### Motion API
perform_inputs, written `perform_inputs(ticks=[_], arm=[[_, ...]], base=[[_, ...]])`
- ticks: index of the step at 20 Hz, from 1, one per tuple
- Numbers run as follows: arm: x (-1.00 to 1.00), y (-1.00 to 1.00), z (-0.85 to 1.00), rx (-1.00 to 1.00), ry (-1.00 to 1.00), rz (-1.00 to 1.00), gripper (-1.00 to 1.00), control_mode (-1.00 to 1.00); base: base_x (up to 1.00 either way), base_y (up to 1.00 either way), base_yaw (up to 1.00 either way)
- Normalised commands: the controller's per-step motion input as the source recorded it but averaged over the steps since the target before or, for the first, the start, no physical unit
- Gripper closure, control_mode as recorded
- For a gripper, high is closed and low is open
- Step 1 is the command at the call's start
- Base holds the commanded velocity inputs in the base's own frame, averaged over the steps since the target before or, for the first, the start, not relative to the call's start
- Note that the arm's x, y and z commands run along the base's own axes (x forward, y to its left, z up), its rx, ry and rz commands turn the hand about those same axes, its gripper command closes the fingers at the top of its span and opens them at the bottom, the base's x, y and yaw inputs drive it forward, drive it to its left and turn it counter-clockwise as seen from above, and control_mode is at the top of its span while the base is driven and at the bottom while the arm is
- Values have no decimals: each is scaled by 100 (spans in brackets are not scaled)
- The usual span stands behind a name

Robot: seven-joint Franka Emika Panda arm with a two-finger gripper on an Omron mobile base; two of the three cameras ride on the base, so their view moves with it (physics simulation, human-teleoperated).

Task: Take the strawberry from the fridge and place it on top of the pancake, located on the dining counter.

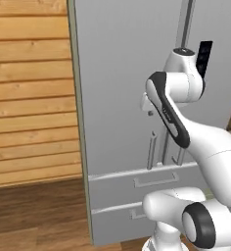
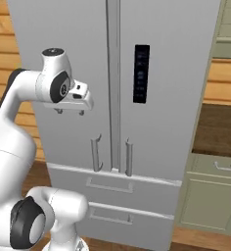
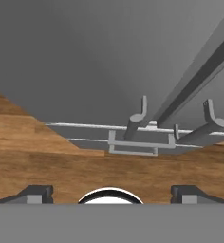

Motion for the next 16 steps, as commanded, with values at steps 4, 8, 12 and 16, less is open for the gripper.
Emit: perform_inputs(ticks=[4,8,12,16], arm=[[0,0,0,0,0,0,-100,100],[0,0,0,0,0,0,-100,100],[0,0,0,0,0,0,-100,100],[0,0,0,0,0,0,-100,100]], base=[[-1,-61,0],[-25,-41,-5],[-79,-6,-28],[-97,-8,-37]])
